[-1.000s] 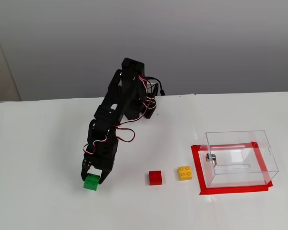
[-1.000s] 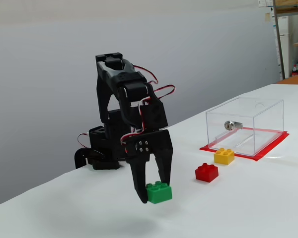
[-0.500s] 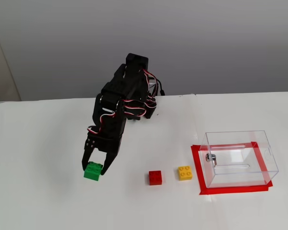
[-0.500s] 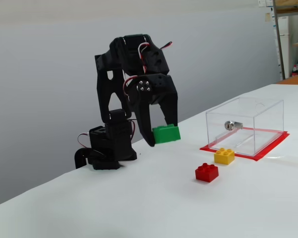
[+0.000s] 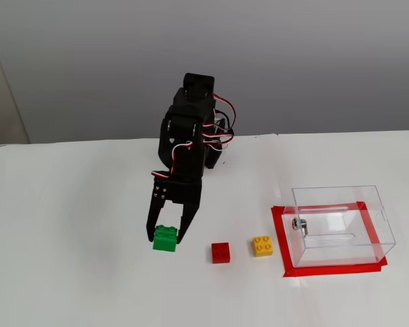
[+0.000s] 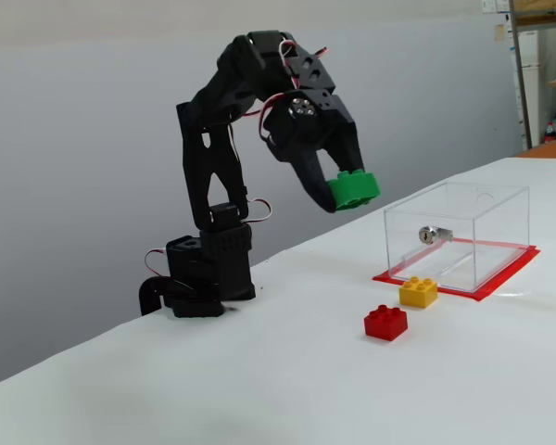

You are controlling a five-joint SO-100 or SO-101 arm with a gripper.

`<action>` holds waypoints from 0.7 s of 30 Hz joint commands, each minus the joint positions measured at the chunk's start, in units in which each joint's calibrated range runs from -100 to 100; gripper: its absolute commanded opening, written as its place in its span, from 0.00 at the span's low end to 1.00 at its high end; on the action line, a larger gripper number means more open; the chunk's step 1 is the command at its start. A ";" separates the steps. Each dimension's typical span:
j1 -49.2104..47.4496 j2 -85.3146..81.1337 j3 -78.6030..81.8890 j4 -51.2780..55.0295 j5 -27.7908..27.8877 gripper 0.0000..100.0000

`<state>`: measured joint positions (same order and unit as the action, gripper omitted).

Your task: Pick the green lego brick and place it into the transparent box

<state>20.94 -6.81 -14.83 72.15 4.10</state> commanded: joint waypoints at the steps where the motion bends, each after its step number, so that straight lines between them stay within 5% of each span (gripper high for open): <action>1: -4.27 -3.50 -2.44 -0.61 -0.08 0.10; 21: -42.49 1.16 -2.26 -0.70 -0.14 0.10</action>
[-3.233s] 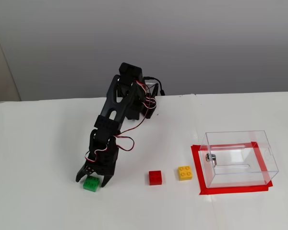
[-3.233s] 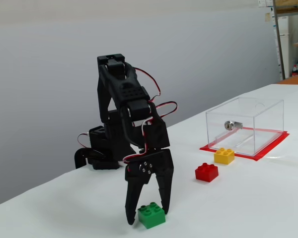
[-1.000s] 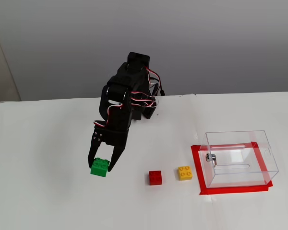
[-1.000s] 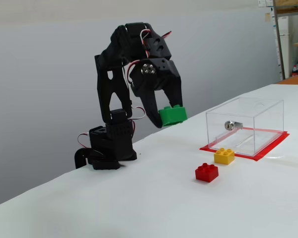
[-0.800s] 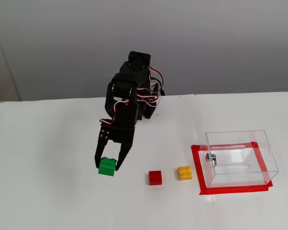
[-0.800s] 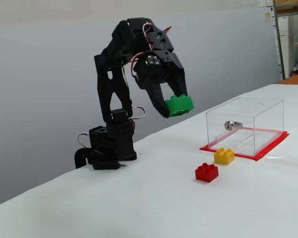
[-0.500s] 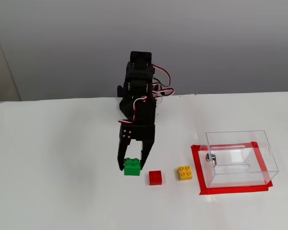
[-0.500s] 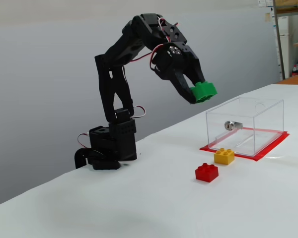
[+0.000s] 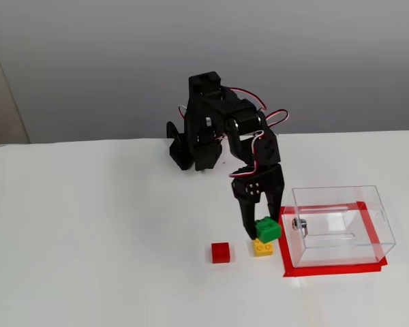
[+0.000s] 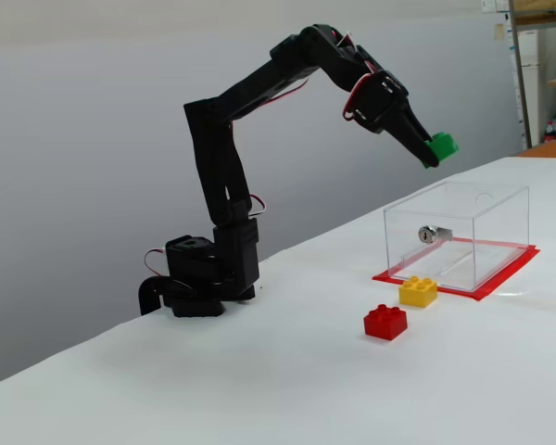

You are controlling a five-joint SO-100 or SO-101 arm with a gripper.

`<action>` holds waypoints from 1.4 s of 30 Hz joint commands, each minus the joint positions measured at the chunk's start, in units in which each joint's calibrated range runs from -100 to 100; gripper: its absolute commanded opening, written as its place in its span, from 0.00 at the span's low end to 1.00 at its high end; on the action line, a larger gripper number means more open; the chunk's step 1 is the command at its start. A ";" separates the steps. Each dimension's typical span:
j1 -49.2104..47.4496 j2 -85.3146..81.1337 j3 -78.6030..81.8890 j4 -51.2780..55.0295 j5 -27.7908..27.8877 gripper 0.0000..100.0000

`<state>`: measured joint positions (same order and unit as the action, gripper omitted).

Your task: Pick the green lego brick and place it into the transparent box

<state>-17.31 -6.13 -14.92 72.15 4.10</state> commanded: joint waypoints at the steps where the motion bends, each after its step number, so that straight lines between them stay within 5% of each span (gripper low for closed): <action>1: -6.02 1.17 -2.26 -0.70 -0.19 0.10; 26: -34.85 14.66 -8.14 -9.05 -1.23 0.10; 42: -38.77 20.43 -12.30 -6.96 -1.55 0.10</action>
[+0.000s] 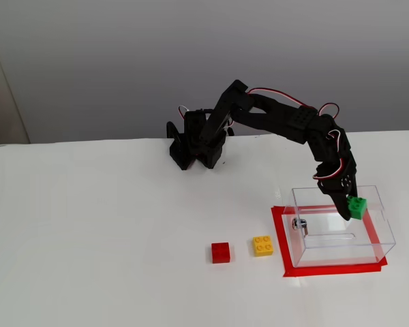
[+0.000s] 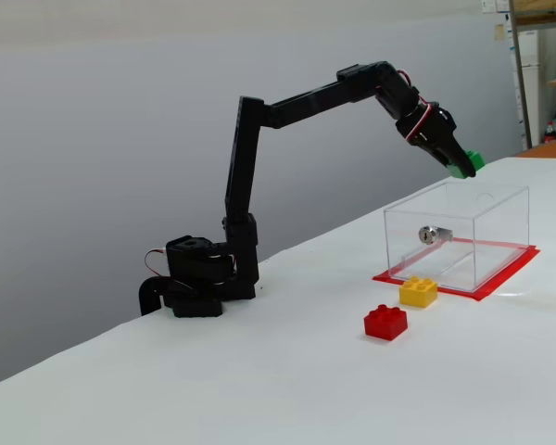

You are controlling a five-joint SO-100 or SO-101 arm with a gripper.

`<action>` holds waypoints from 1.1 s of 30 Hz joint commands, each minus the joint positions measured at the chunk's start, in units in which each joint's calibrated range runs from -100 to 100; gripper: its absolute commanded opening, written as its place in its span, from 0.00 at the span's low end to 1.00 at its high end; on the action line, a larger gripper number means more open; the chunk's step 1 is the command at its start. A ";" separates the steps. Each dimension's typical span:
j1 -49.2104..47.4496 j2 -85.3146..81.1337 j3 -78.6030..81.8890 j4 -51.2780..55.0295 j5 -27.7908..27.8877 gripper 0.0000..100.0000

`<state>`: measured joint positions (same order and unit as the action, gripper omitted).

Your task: Pick the green lego brick and place it into the transparent box

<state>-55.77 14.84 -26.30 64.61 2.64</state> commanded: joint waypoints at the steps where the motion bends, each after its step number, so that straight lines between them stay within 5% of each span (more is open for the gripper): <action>1: -0.31 -0.54 -0.37 0.58 -0.08 0.10; 5: -0.16 -0.54 2.79 0.23 -0.08 0.10; 14: -0.16 -0.54 4.78 0.14 -0.08 0.29; 29: 0.06 -1.48 3.97 0.14 -0.08 0.28; 33: 0.28 -1.56 3.88 0.49 0.02 0.19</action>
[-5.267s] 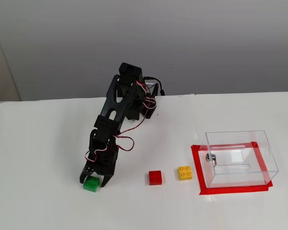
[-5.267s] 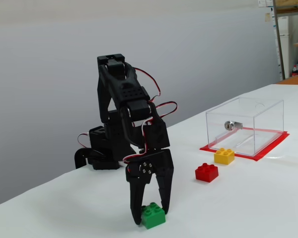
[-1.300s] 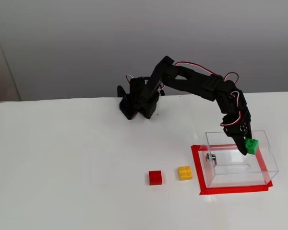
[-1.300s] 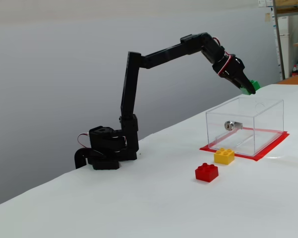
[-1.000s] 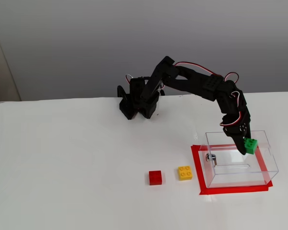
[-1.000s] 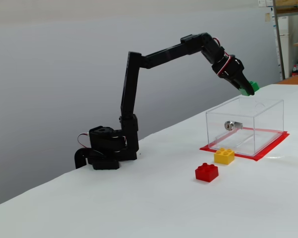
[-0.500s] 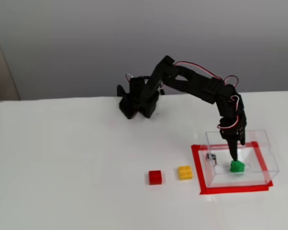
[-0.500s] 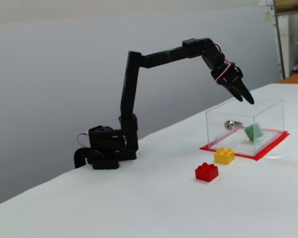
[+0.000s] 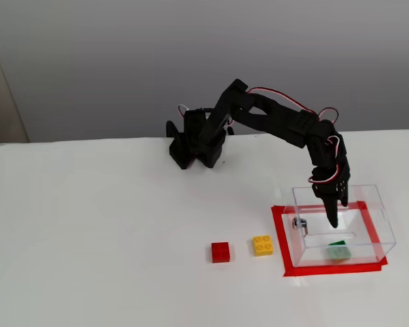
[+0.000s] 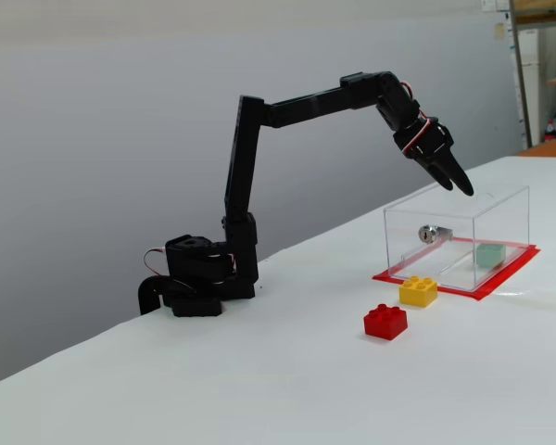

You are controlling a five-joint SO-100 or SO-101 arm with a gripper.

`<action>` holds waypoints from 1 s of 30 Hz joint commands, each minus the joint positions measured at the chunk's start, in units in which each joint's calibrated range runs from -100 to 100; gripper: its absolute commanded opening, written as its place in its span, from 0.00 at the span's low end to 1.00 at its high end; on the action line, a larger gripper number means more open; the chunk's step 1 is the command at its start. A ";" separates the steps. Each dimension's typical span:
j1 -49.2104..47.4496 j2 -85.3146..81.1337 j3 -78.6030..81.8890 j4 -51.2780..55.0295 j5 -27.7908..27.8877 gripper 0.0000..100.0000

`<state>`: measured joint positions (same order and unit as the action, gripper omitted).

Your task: Pick the green lego brick and place it into the transparent box

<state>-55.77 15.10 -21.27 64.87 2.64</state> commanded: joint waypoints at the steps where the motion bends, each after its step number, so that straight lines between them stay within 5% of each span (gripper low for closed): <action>1: 0.28 -1.82 -1.24 0.41 0.02 0.17; 7: 1.83 -3.85 -1.24 0.58 -0.08 0.02; 30: 22.24 -24.47 -2.96 11.37 -0.03 0.02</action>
<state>-36.75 -3.76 -23.12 75.15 2.64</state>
